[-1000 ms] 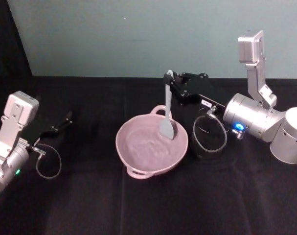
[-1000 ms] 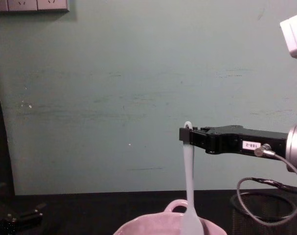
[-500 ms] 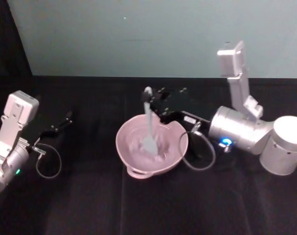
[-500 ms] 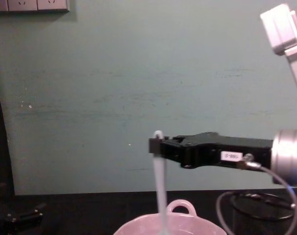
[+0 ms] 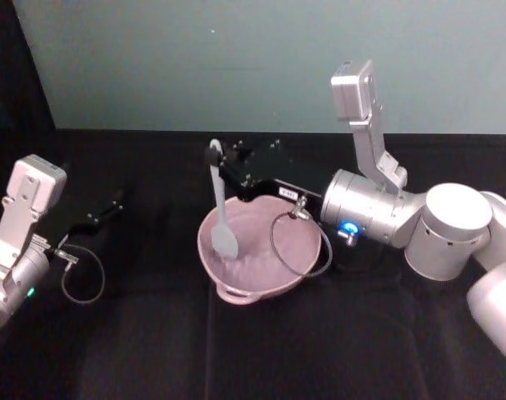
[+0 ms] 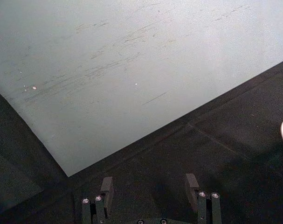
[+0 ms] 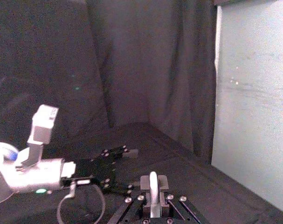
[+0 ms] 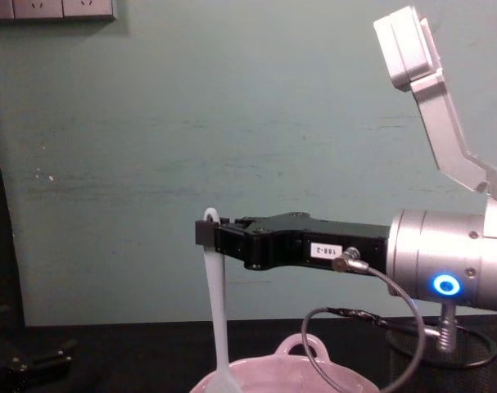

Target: Use the one hand to pick up the spoon and stir the clear water in the bowl.

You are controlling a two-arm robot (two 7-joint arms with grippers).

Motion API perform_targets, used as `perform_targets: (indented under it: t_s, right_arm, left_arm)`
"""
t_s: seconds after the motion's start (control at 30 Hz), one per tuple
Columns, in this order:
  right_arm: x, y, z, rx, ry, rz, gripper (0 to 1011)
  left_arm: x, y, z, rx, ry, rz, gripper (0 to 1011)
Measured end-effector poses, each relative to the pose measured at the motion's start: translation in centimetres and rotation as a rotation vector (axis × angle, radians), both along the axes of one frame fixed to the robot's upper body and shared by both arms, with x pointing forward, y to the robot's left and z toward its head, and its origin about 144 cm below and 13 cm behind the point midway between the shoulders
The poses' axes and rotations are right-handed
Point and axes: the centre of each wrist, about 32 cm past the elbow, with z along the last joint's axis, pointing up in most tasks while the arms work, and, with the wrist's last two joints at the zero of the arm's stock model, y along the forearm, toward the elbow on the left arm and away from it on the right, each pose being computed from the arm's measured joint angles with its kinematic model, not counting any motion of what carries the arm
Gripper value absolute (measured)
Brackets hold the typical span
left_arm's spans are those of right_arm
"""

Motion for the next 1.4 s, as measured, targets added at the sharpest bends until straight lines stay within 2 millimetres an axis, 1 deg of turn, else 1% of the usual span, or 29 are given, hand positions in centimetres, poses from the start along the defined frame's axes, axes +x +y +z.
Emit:
perform_targets:
  t_s: [0.17,0.27,0.4,0.47,0.6,0.63,0.77,0.87,1.03,1.17,1.4]
  right_arm:
    - [1.7,-0.3,-0.3,0.016,0.000,-0.031,110]
    - [2.1,-0.7,-0.6,0.030,0.006,-0.048,110]
    - [2.6,-2.2,-1.0,0.051,0.017,-0.099,110]
    - [2.5,-2.8,-1.1,0.053,0.020,-0.118,110]
    - [1.9,-4.6,-1.0,0.054,0.016,-0.171,110]
    - [1.9,-4.6,-1.0,0.054,0.016,-0.171,110]
    - [1.0,-5.7,-0.8,0.037,0.016,-0.196,110]
    - [0.4,-6.0,-0.5,0.016,0.013,-0.199,110]
    - [-0.4,-5.7,-0.1,-0.008,0.003,-0.182,110]
    - [-1.0,-4.9,0.1,-0.021,0.003,-0.150,110]
    - [-1.7,-1.8,-0.1,-0.018,0.016,-0.044,110]
  left_arm:
    - [0.0,0.0,0.0,0.000,0.000,0.000,1011]
    - [0.0,0.0,0.0,0.000,0.000,0.000,1011]
    - [0.0,0.0,0.0,0.000,0.000,0.000,1011]
    - [0.0,0.0,0.0,0.000,0.000,0.000,1011]
    - [0.0,0.0,0.0,0.000,0.000,0.000,1011]
    - [0.0,0.0,0.0,0.000,0.000,0.000,1011]
    - [0.0,0.0,0.0,0.000,0.000,0.000,1011]
    - [0.0,0.0,0.0,0.000,0.000,0.000,1011]
    - [0.0,0.0,0.0,0.000,0.000,0.000,1011]
    - [0.0,0.0,0.0,0.000,0.000,0.000,1011]
    - [0.0,0.0,0.0,0.000,0.000,0.000,1011]
